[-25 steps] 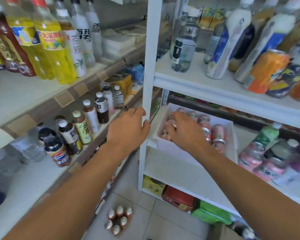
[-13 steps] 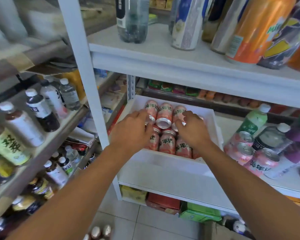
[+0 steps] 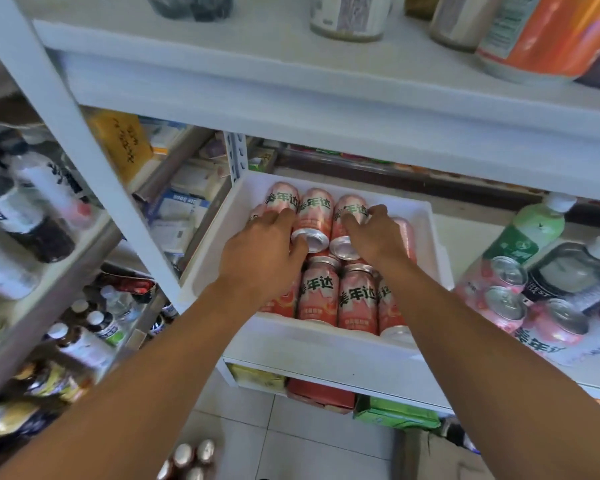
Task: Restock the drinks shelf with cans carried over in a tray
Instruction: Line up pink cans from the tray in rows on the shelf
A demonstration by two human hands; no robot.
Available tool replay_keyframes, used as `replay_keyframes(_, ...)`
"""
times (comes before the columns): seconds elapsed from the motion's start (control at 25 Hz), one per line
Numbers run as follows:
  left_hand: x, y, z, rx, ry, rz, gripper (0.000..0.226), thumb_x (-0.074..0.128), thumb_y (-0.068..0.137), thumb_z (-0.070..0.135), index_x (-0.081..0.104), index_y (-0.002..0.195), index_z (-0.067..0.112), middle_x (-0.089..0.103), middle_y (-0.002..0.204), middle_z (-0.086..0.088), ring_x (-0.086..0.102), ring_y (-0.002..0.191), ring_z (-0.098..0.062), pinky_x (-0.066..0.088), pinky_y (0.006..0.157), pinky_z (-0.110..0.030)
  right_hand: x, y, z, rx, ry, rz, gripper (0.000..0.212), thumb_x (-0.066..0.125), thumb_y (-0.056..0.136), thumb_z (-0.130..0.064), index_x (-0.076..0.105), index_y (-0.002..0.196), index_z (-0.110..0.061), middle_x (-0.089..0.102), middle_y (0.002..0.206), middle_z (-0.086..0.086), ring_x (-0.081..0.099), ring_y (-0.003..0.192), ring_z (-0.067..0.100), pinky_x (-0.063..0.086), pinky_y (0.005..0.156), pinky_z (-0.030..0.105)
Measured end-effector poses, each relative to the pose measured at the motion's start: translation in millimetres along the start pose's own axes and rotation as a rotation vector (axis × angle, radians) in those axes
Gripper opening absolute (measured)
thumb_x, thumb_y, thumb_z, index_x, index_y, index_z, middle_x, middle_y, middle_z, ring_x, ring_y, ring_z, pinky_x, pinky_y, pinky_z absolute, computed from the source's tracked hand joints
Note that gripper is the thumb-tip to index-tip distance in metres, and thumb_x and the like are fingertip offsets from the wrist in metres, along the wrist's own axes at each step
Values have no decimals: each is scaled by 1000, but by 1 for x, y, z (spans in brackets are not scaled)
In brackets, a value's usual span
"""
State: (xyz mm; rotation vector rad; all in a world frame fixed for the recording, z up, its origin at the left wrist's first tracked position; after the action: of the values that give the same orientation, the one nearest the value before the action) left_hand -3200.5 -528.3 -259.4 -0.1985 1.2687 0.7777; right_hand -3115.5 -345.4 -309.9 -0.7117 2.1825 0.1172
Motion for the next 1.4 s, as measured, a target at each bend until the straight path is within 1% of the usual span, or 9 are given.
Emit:
replay_keyframes(0.16,-2,1,1,-8,-13,-14,32,43,94,40,51,121,23,63,116,-3,62,97,-24,54,75,-38,6,4,-2,123,24,-91,84,68,80,-54,37,140,-5,54,135,15,56,117,33,48,82,35)
replay_keyframes(0.28,-6,-5,2,-24,-17,-32,35,43,94,40,51,124,22,64,116,-4,63,98,-26,53,73,-37,4,0,-2,133,45,-156,51,73,74,-44,62,105,-5,67,105,12,65,90,25,50,66,29)
replay_keyframes(0.4,-17,-13,7,-17,0,-46,36,44,95,38,52,125,22,63,116,-5,62,98,-26,47,70,-33,-1,-17,3,139,163,-156,35,74,72,-35,62,86,-6,68,89,11,66,77,22,53,63,30)
replay_keyframes(0.52,-39,-19,9,-28,4,-48,36,44,95,37,51,126,21,61,120,-4,60,103,-26,46,71,-33,-12,-38,0,91,211,-117,44,73,69,-33,67,95,1,69,80,9,66,69,19,47,54,25)
replay_keyframes(0.6,-56,-24,12,-25,7,-37,35,45,96,36,52,125,20,61,121,-4,60,103,-27,46,71,-34,-23,-55,-7,33,180,-93,38,74,69,-33,67,93,-4,68,77,3,63,67,14,44,52,23)
replay_keyframes(0.72,-85,-35,15,-34,10,-19,32,46,96,35,53,123,21,62,118,-3,60,101,-27,40,68,-31,-39,-85,-21,-48,172,-70,30,79,70,-31,62,90,-17,67,80,-3,63,73,9,49,57,24)
replay_keyframes(1.04,-159,-102,-10,-80,-15,9,28,44,96,35,53,118,20,62,112,-3,60,99,-27,52,74,-42,-40,-177,-82,-246,185,-50,51,84,68,-31,55,108,-19,61,87,-8,61,79,12,46,64,25)
replay_keyframes(1.24,-217,-172,-52,-182,50,67,30,44,96,37,52,120,22,60,116,-1,59,100,-27,52,72,-40,-21,-250,-151,-421,247,-108,54,78,74,-28,53,120,-18,65,91,-7,62,78,8,49,65,26)
replay_keyframes(1.4,-274,-220,-83,-264,128,131,31,42,97,37,51,122,21,59,118,-3,59,101,-29,48,67,-37,-2,-311,-213,-606,323,-172,51,78,71,-35,52,115,-28,63,94,-11,63,81,6,53,69,28)
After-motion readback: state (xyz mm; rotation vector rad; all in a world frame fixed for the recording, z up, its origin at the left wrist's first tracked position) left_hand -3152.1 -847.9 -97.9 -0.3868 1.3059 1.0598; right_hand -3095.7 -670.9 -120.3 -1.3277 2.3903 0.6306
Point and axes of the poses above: each hand's wrist, its own y-axis towards the middle knuckle, its own x-axis out of the palm, z = x × y, the point moved 7 cm from there along y, towards the middle knuckle
